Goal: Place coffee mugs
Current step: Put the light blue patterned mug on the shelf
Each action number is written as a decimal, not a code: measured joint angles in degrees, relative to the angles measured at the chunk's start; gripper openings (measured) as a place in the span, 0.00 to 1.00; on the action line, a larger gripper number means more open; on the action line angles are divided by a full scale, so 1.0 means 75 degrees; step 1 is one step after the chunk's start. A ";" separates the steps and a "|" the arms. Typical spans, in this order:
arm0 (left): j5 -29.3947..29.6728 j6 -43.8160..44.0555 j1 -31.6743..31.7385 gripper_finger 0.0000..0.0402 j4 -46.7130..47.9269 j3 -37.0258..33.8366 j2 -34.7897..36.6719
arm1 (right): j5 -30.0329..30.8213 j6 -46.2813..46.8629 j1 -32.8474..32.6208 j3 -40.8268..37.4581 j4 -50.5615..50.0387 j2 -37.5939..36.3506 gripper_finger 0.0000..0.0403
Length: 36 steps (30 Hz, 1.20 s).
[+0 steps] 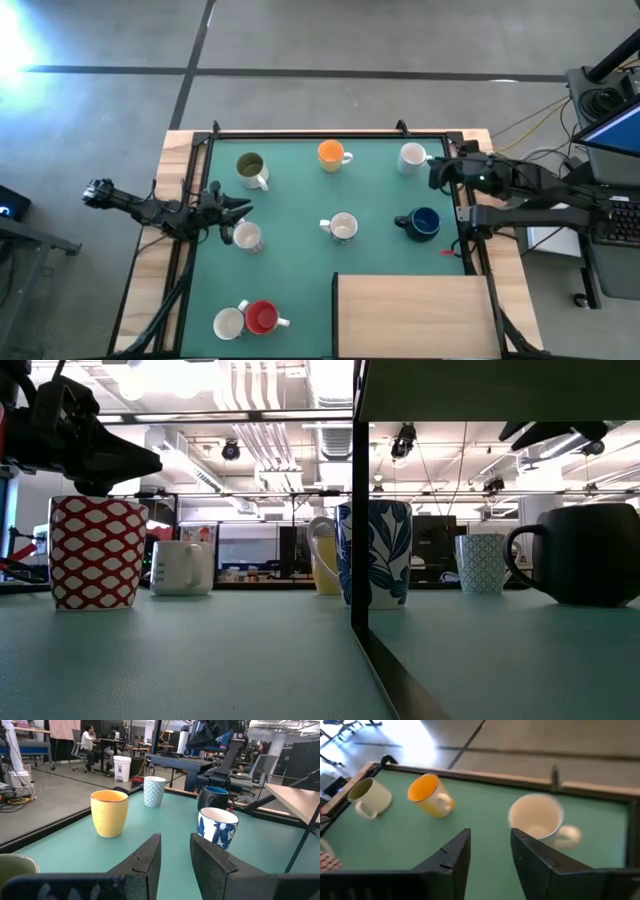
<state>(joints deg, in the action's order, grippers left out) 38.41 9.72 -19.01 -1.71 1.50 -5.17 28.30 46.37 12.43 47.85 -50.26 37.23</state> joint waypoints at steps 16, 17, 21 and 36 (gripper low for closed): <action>-0.0002 0.0000 0.0001 0.22 -0.0001 0.0000 0.0000 | -0.0777 0.0534 0.0141 0.1037 -0.0062 0.2050 0.37; -0.0002 0.0000 -0.0002 0.22 -0.0001 -0.0001 0.0000 | -0.0773 0.0502 0.0219 0.1088 -0.0138 0.2165 0.37; -0.0003 0.0000 -0.0002 0.22 -0.0001 0.0000 -0.0004 | -0.0788 0.0478 0.0592 0.1284 -0.0401 0.2650 0.38; -0.0002 0.0000 -0.0002 0.22 -0.0004 0.0000 -0.0015 | -0.1606 -0.0496 0.2214 0.1714 -0.0865 0.4065 0.36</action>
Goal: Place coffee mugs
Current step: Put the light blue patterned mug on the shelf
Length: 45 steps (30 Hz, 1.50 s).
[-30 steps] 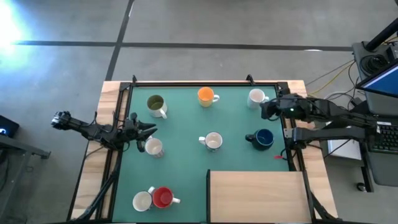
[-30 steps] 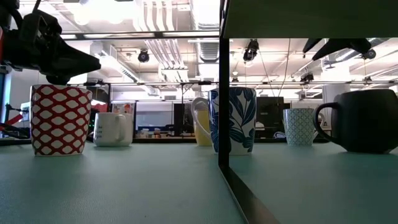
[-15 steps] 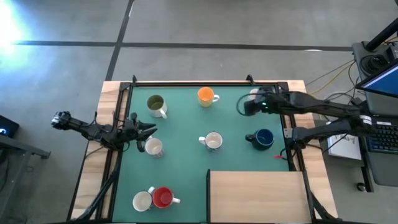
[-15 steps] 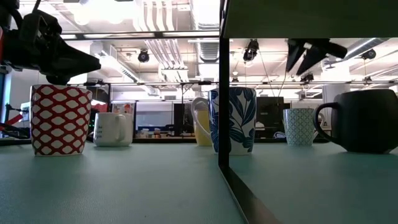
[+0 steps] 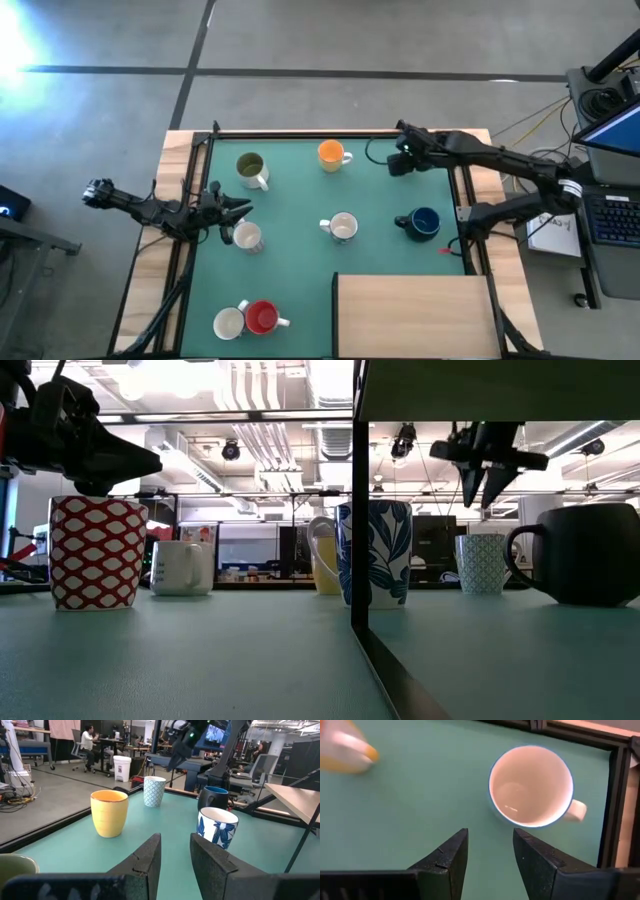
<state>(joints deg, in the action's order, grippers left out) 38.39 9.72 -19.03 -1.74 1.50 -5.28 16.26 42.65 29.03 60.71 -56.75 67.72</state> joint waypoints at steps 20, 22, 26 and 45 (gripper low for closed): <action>0.0000 0.0000 0.0003 0.22 0.0000 0.0000 0.0000 | -0.0601 -0.1834 0.1062 0.0015 0.0661 0.2148 0.33; 0.0000 0.0000 0.0002 0.22 0.0000 -0.0003 0.0000 | -0.0630 -0.1963 0.1070 0.0015 0.0645 0.2261 0.30; 0.0000 0.0000 0.0000 0.22 0.0000 0.0000 0.0000 | -0.0652 -0.2171 0.1085 0.0014 0.0669 0.2390 0.20; 0.0001 0.0000 0.0000 0.22 0.0000 -0.0002 -0.0003 | -0.2618 -0.3949 0.1038 0.0000 0.0324 0.1037 0.04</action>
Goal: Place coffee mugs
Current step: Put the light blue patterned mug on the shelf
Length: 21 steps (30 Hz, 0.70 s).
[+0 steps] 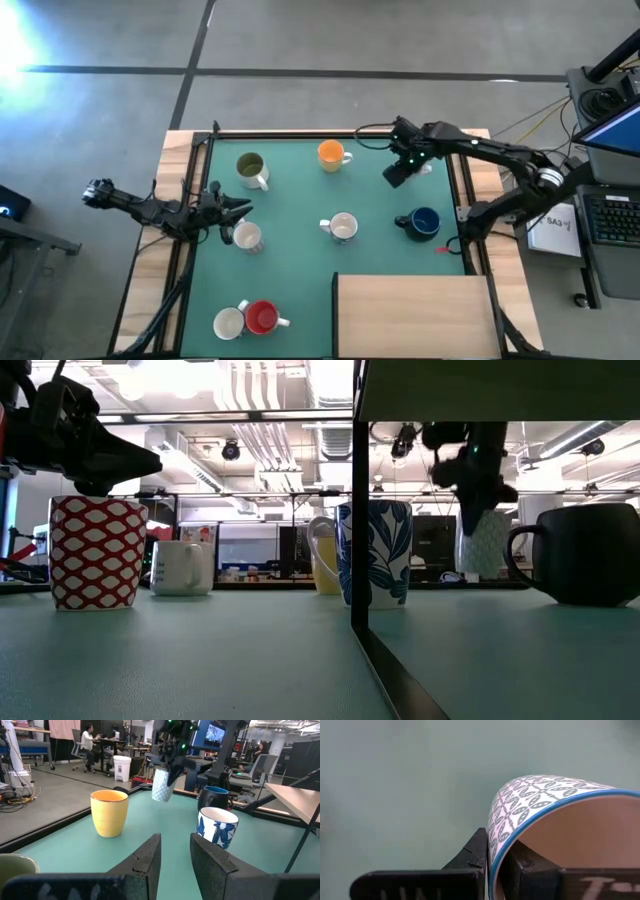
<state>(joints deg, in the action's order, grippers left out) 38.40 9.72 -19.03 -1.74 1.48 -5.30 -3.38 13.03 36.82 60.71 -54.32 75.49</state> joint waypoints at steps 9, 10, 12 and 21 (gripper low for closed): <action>0.0002 0.0000 0.0001 0.22 -0.0002 0.0000 0.0000 | -0.0406 0.0329 -0.0673 0.0784 -0.0384 -0.0558 0.04; 0.0002 0.0000 0.0002 0.22 -0.0002 0.0001 0.0000 | -0.0408 0.0286 -0.0780 0.1027 -0.0505 -0.0505 0.04; 0.0002 0.0000 0.0003 0.22 0.0000 -0.0001 0.0000 | -0.0406 0.0072 -0.1003 0.1516 -0.0725 -0.0349 0.03; 0.0002 0.0000 0.0003 0.22 0.0000 -0.0001 0.0000 | -0.0339 -0.1018 -0.1624 0.3051 -0.1888 0.0210 0.03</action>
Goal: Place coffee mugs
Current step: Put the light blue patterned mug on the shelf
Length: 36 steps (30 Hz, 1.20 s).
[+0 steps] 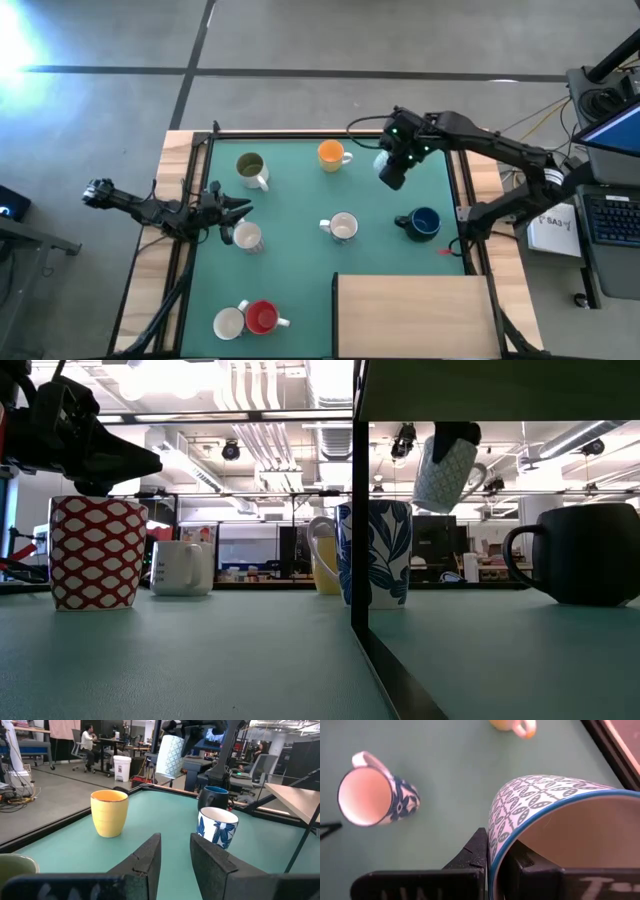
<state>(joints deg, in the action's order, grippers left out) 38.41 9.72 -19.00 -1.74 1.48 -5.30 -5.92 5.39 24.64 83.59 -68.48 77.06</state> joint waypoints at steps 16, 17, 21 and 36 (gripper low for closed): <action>0.0000 0.0000 -0.0002 0.22 -0.0002 0.0001 0.0000 | -0.0067 -0.0322 -0.1740 0.1169 -0.1253 0.0846 0.03; -0.0001 0.0000 -0.0001 0.22 -0.0002 0.0002 0.0000 | -0.0067 -0.0266 -0.1819 0.1248 -0.1290 0.0850 0.03; -0.0003 0.0000 -0.0001 0.22 -0.0002 0.0001 0.0000 | -0.0068 0.0049 -0.2193 0.1481 -0.1480 0.0847 0.03; -0.0002 0.0000 0.0000 0.22 -0.0001 0.0003 -0.0003 | -0.0287 0.1235 -0.3925 0.1546 -0.1847 0.0833 0.03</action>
<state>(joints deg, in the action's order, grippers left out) 38.40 9.72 -19.00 -1.74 1.50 -5.32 -8.07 14.65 -4.80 95.18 -82.34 83.31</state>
